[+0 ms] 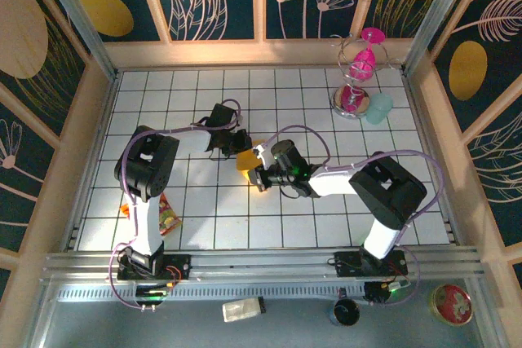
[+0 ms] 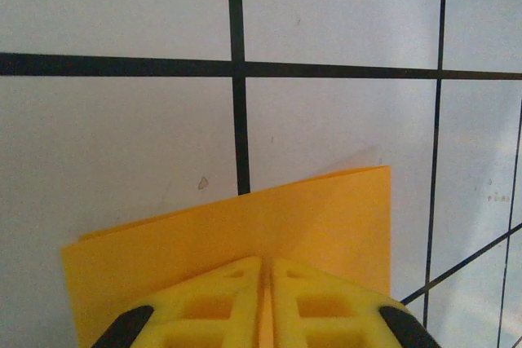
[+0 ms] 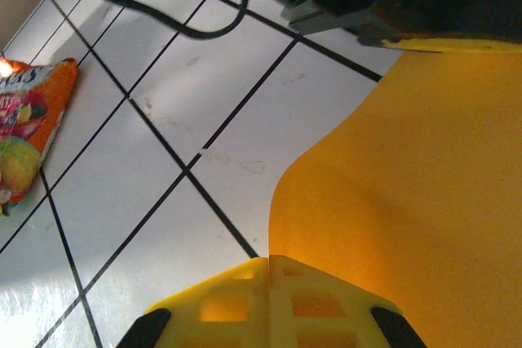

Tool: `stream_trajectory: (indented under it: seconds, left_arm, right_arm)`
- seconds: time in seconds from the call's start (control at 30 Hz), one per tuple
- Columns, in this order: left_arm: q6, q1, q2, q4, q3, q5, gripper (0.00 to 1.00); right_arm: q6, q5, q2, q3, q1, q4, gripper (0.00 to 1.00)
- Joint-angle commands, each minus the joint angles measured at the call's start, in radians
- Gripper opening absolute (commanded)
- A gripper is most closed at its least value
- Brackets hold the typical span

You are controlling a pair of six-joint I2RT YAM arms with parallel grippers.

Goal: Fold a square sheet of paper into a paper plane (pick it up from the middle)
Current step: Third fold the triangle at the center of the table.

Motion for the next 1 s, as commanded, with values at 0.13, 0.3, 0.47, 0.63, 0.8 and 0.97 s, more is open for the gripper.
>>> stream_trajectory:
  seconds: [0.13, 0.3, 0.47, 0.63, 0.8, 0.97]
  left_arm:
    - [0.042, -0.004, 0.049, -0.072, 0.0, -0.024, 0.11]
    - [0.046, -0.004, 0.053, -0.067, 0.001, -0.006, 0.11]
    - [0.047, -0.004, 0.049, -0.066, 0.001, -0.009, 0.11]
    - [0.05, -0.004, 0.052, -0.065, 0.0, -0.006, 0.11]
    - [0.051, -0.004, 0.047, -0.063, -0.004, -0.003, 0.1]
    - [0.051, -0.004, 0.046, -0.06, -0.008, -0.001, 0.1]
  right_arm:
    - [0.056, 0.079, 0.046, 0.049, -0.029, -0.075, 0.0]
    - [0.058, 0.113, 0.051, 0.054, -0.031, -0.091, 0.0]
    - [0.062, 0.14, 0.046, 0.052, -0.031, -0.092, 0.0]
    - [0.057, 0.16, 0.049, 0.057, -0.032, -0.097, 0.0]
    - [0.053, 0.168, 0.061, 0.069, -0.033, -0.109, 0.0]
    - [0.056, 0.183, 0.068, 0.075, -0.033, -0.114, 0.0]
